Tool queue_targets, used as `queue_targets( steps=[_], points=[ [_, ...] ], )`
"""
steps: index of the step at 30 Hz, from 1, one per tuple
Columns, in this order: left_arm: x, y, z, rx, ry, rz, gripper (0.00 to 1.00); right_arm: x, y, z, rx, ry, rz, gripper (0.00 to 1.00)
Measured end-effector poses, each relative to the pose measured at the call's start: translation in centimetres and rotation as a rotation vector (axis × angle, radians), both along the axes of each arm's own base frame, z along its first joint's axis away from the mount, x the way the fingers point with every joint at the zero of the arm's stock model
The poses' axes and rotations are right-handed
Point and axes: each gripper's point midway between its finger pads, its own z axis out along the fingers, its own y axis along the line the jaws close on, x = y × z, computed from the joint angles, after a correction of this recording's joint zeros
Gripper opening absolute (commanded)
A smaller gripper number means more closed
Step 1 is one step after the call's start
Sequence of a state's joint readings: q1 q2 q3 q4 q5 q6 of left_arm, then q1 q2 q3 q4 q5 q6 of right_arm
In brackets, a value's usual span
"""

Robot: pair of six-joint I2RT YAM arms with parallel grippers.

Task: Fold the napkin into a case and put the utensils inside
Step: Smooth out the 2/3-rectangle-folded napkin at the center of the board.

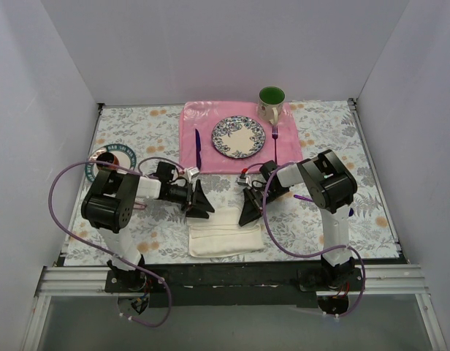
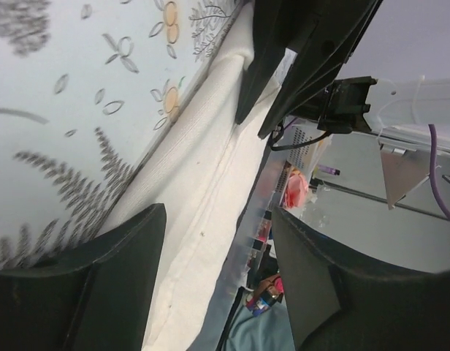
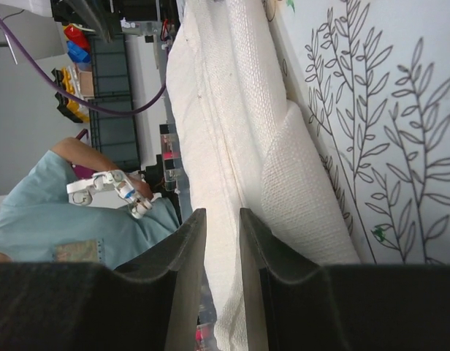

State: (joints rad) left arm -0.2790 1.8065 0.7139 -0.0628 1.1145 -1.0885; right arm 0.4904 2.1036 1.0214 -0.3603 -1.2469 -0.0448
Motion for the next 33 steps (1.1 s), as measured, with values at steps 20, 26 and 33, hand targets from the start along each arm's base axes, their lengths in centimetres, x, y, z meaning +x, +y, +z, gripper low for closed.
queue_targets(
  steps=[20,26,33],
  points=[
    [0.3,-4.3,5.1,-0.083,-0.212,-0.085,0.45,0.0,-0.2,0.0,0.007,-0.009,0.004,0.34],
    [0.1,-3.4,-0.8,0.05,-0.031,-0.025,0.42,0.1,-0.3,-0.1,-0.004,-0.021,0.01,0.34],
    [0.5,-3.3,-1.1,0.076,0.032,-0.017,0.42,-0.1,-0.7,-0.1,-0.02,-0.042,0.025,0.34]
  ],
)
